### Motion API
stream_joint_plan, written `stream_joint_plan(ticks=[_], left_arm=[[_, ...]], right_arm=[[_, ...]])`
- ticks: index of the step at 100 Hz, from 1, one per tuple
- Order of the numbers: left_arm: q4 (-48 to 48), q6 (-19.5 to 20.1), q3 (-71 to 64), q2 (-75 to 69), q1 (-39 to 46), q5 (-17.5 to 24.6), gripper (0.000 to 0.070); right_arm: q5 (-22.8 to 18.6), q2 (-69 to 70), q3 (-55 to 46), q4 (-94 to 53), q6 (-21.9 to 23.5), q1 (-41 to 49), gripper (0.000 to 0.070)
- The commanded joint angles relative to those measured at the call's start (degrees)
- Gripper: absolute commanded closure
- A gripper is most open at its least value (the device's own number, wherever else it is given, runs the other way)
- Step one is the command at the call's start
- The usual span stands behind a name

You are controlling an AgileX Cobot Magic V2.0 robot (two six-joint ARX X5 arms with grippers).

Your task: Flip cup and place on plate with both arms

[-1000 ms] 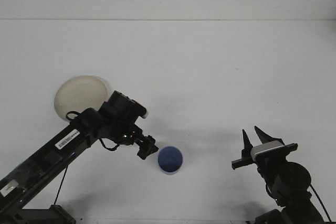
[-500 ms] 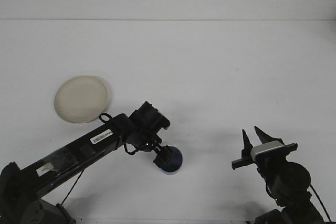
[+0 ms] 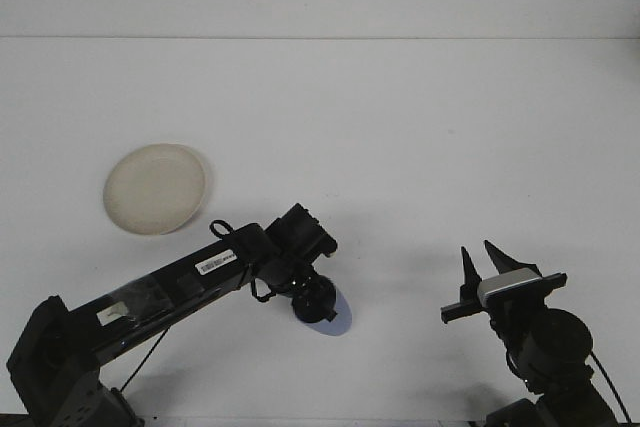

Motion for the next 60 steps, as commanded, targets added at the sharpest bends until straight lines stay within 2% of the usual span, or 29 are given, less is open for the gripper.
stream_joint_plan(ticks=[1, 17, 34, 45, 60], left_arm=[[-0.6, -0.8, 2.8, 0.9, -0.5, -1.5, 0.0685], [-4.0, 0.4, 7.6, -1.5, 2.1, -2.1, 0.0685], [-9.8, 3.3, 14.4, -6.4, 8.3, -8.9, 0.0685], [-12.5, 4.4, 18.7, -9.5, 15.0, -12.1, 0.0685], [-14.9, 5.1, 23.1, -12.0, 26.9, -12.4, 0.0685]], right_arm=[[0.0, 0.0, 0.3, 0.6, 0.6, 0.1, 0.0465], [0.0, 0.0, 0.3, 0.5, 0.6, 0.1, 0.0465], [0.0, 0.0, 0.3, 0.5, 0.6, 0.1, 0.0465], [0.0, 0.0, 0.3, 0.5, 0.6, 0.1, 0.0465], [0.0, 0.0, 0.3, 0.5, 0.6, 0.1, 0.0465]])
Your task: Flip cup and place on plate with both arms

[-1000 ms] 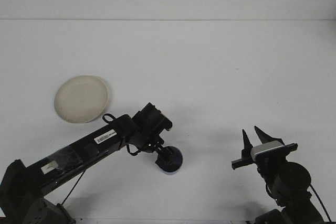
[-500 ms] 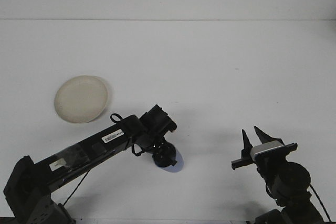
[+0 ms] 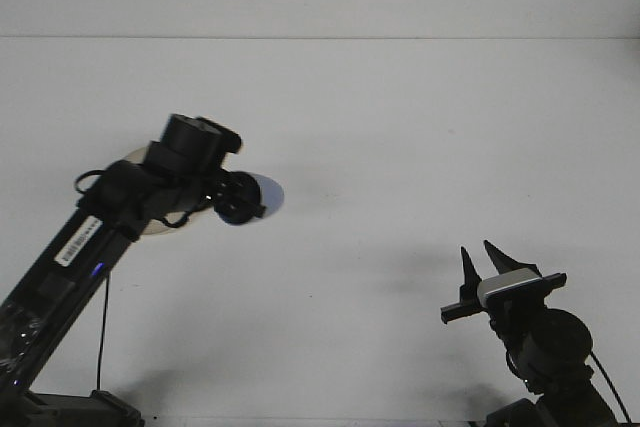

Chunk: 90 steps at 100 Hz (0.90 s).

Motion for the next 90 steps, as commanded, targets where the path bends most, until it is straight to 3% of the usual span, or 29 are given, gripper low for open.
stream_joint_plan(ticks=[1, 40, 90], left_arm=[[-0.8, 1.2, 1.9, 0.4, 4.5, -0.5, 0.0685], [-2.3, 3.2, 2.3, 7.1, 27.9, -0.5, 0.0685], [0.1, 6.3, 2.3, 23.0, 31.5, -0.5, 0.0685]], right_arm=[[0.0, 0.0, 0.3, 0.5, 0.6, 0.1, 0.0465], [0.0, 0.0, 0.3, 0.5, 0.6, 0.1, 0.0465], [0.0, 0.0, 0.3, 0.5, 0.6, 0.1, 0.0465]])
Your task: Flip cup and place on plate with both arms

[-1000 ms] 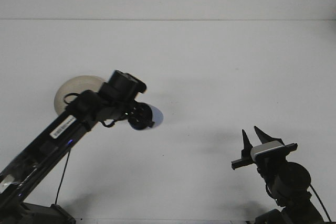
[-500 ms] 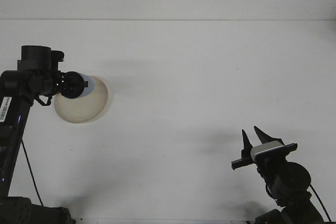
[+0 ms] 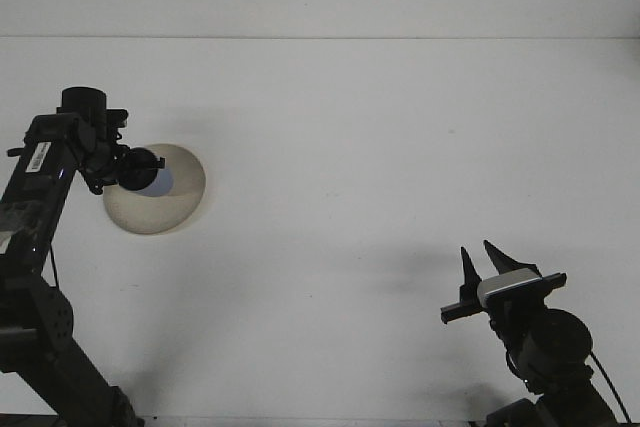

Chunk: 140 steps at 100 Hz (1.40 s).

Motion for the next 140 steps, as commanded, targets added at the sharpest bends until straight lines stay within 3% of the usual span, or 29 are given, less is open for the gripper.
stream_joint_plan(ticks=[1, 18, 31, 35, 67, 86, 96, 103, 116, 125, 130, 138, 140], left_arm=[[-0.1, 1.0, 1.0, 2.1, 0.4, -0.2, 0.0685], [0.1, 2.5, 1.0, 3.1, 0.4, -0.3, 0.0665], [0.3, 2.3, 1.4, 3.1, 0.5, -0.3, 0.0340], [0.3, 1.7, 1.8, 3.1, 0.5, -0.3, 0.0301], [-4.7, -0.3, 13.1, -3.8, 1.9, 1.1, 0.0313], [-4.2, -1.9, 13.9, -15.6, 3.2, 7.1, 0.0320], [-6.2, -2.5, 13.6, -21.5, 3.2, 12.9, 0.0332], [-6.1, -2.4, 11.9, -25.9, 3.2, 15.6, 0.0417], [-1.1, -2.1, 2.5, -35.5, 2.0, 15.9, 0.0560], [5.7, -0.8, -8.3, -43.0, 0.8, 15.8, 0.0698], [11.0, -0.8, -15.3, -47.2, 0.3, 15.8, 0.0687], [20.8, -1.0, -27.6, -54.4, 0.0, 15.7, 0.0687], [23.5, -1.0, -30.8, -56.3, 0.0, 15.6, 0.0687]], right_arm=[[0.0, 0.0, 0.3, 0.5, 0.6, 0.1, 0.0465], [0.0, 0.0, 0.3, 0.5, 0.6, 0.1, 0.0465], [0.0, 0.0, 0.3, 0.5, 0.6, 0.1, 0.0465], [0.0, 0.0, 0.3, 0.5, 0.6, 0.1, 0.0465], [0.3, 0.0, 0.3, 0.5, 0.6, 0.0, 0.0465], [2.6, 0.0, 0.3, 0.5, 0.7, 0.0, 0.0465], [3.4, 0.0, 0.3, 0.4, 1.0, 0.0, 0.0465], [3.4, -0.2, 0.3, -0.3, 2.3, 0.0, 0.0465], [4.3, -0.9, 0.2, -0.4, 2.7, 0.0, 0.0466], [6.1, -1.5, 0.1, -0.1, 2.8, -0.2, 0.0469], [6.4, -1.6, -0.2, 0.9, 2.8, -0.3, 0.0526], [6.4, -1.6, -0.6, 2.6, 3.2, -0.8, 0.0698], [6.4, -1.6, -0.8, 3.1, 3.3, -0.9, 0.0700]])
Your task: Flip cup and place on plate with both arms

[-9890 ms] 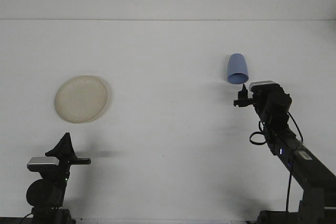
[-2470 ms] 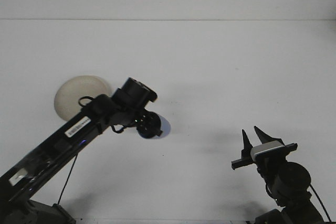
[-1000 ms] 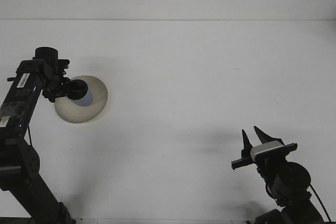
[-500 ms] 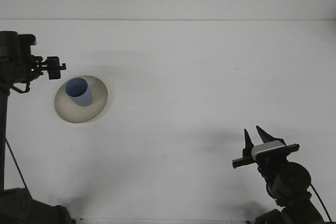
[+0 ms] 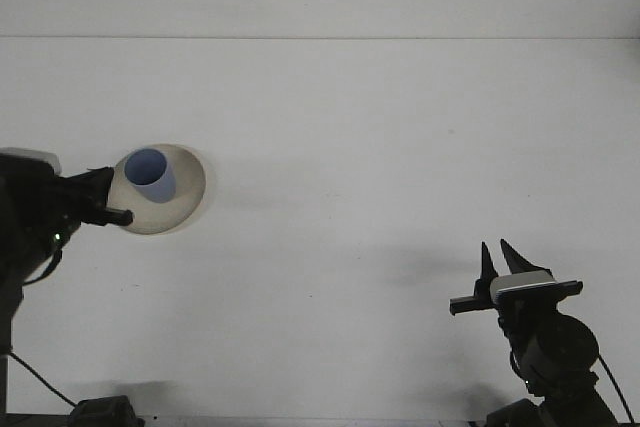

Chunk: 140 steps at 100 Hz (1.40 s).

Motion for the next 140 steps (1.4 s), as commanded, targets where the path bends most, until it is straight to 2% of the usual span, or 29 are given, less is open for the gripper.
stream_joint_plan(ticks=[1, 19, 31, 40, 52, 140], left_arm=[[9.1, 0.5, -11.1, -5.1, 0.0, 0.0, 0.0687], [34.2, -0.4, -38.6, -22.3, 0.1, -4.8, 0.0687], [42.4, -3.5, -48.4, -29.9, 0.1, -9.3, 0.0688], [42.1, -5.1, -49.9, -31.7, 0.1, -10.9, 0.0688], [44.4, -5.7, -49.9, -31.7, 0.1, -10.9, 0.0688], [45.1, -6.0, -50.4, -33.2, -0.5, -11.1, 0.0688]], right_arm=[[0.2, 0.0, -0.4, 2.0, 1.1, -0.2, 0.0700], [0.8, 0.0, -1.5, 7.4, 3.5, -1.0, 0.0700], [3.1, 0.0, -1.5, 10.2, 3.4, -1.3, 0.0700], [3.2, 0.0, -1.5, 12.1, 3.2, -1.3, 0.0700], [3.1, 0.0, -1.4, 12.9, 3.2, -1.3, 0.0700], [3.1, 0.0, -1.4, 12.9, 3.2, -1.3, 0.0700]])
